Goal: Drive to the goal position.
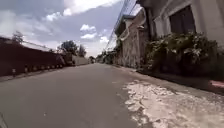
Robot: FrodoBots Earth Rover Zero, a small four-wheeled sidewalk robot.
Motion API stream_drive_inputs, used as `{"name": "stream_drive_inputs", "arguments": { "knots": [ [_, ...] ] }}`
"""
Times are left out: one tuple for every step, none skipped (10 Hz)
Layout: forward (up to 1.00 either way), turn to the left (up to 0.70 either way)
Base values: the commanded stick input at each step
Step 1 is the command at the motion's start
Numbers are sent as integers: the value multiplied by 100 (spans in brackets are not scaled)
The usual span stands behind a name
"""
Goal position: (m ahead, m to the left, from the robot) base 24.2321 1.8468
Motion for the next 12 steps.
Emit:
{"name": "stream_drive_inputs", "arguments": {
  "knots": [
    [100, 0],
    [100, 0],
    [100, 0],
    [100, 0],
    [100, 0],
    [100, 0],
    [100, 0],
    [100, 0],
    [100, 0],
    [100, 0],
    [100, 0],
    [100, 0]
  ]
}}
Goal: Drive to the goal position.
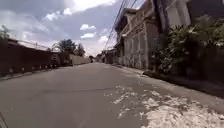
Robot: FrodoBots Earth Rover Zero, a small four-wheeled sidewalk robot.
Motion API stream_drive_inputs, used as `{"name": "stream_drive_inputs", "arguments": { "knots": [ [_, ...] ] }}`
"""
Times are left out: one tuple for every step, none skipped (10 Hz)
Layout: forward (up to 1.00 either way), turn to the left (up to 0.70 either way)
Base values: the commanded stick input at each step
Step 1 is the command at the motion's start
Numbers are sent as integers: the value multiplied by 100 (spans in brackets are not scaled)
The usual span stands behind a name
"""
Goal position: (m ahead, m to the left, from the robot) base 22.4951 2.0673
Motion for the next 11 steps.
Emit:
{"name": "stream_drive_inputs", "arguments": {
  "knots": [
    [100, 0],
    [100, 0],
    [100, 0],
    [100, 0],
    [100, 0],
    [100, 0],
    [100, 0],
    [100, 0],
    [100, 0],
    [100, 0],
    [100, 0]
  ]
}}
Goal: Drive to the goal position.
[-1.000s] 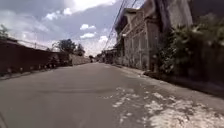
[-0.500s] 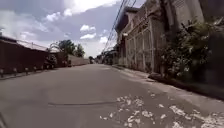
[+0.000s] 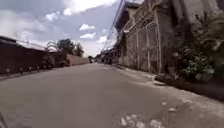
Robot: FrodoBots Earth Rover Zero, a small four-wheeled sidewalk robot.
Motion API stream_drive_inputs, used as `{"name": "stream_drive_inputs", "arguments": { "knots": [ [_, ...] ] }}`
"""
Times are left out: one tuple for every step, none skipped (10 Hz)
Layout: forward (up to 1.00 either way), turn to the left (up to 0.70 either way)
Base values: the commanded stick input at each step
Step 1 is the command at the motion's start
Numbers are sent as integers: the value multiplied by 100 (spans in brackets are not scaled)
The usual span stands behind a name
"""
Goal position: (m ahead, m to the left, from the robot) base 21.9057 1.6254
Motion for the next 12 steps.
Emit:
{"name": "stream_drive_inputs", "arguments": {
  "knots": [
    [100, 0],
    [100, 0],
    [100, 0],
    [100, 0],
    [100, 0],
    [100, 0],
    [100, 0],
    [100, 0],
    [100, 0],
    [100, 0],
    [100, 0],
    [100, 0]
  ]
}}
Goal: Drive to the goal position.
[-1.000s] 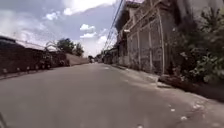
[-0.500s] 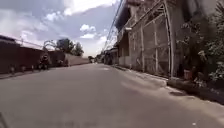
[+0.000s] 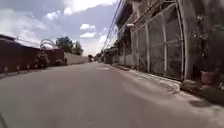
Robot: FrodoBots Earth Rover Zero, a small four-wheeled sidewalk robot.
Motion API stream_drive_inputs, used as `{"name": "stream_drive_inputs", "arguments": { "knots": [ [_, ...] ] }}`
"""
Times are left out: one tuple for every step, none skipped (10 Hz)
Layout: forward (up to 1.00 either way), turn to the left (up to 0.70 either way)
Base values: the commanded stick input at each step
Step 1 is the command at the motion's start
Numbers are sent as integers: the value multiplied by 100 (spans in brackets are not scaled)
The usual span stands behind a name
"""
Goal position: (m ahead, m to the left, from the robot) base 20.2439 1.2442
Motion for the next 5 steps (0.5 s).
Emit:
{"name": "stream_drive_inputs", "arguments": {
  "knots": [
    [100, 0],
    [100, 0],
    [100, 0],
    [100, 0],
    [100, 0]
  ]
}}
